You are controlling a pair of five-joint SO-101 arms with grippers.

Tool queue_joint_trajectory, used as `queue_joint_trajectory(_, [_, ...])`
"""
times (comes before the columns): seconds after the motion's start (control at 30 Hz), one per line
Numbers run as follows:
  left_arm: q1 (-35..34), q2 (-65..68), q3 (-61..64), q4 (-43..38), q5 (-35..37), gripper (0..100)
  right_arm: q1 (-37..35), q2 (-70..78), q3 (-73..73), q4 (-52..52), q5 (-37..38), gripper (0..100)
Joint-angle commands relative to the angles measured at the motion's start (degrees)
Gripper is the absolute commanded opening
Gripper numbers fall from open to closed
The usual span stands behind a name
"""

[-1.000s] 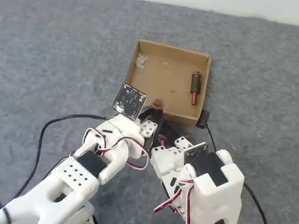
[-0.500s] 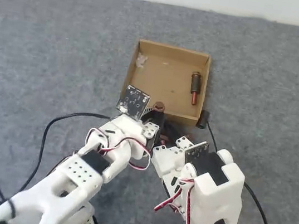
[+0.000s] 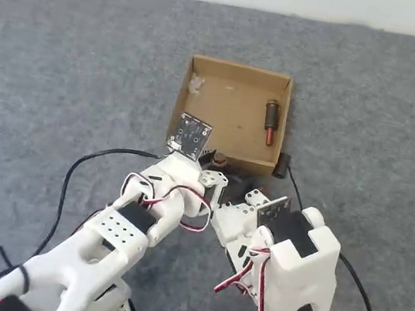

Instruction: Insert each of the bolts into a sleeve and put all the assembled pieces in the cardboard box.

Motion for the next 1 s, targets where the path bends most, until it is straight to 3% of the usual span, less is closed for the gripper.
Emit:
queue_joint_trajectory(0.0, [-0.1,-4.7,-0.9,3.5,-0.4,32,1.2,-3.0,1.1,-1.5,0.7,0.6])
queue_joint_trajectory(0.27, [-7.8,-19.7,-1.0,6.8,0.0,32,1.2,-3.0,1.0,-1.5,0.7,0.6])
queue_joint_trajectory(0.47, [-9.0,-28.0,-0.7,7.6,6.2,31,1.2,-2.9,0.9,-1.5,0.7,0.6])
queue_joint_trajectory(0.73, [-12.1,-37.1,-0.7,13.5,6.0,0,1.2,-2.9,0.9,-1.5,0.7,0.6])
queue_joint_trajectory(0.97, [-24.4,-42.5,-0.7,26.5,6.2,1,1.2,-2.9,1.2,-1.5,0.7,0.6])
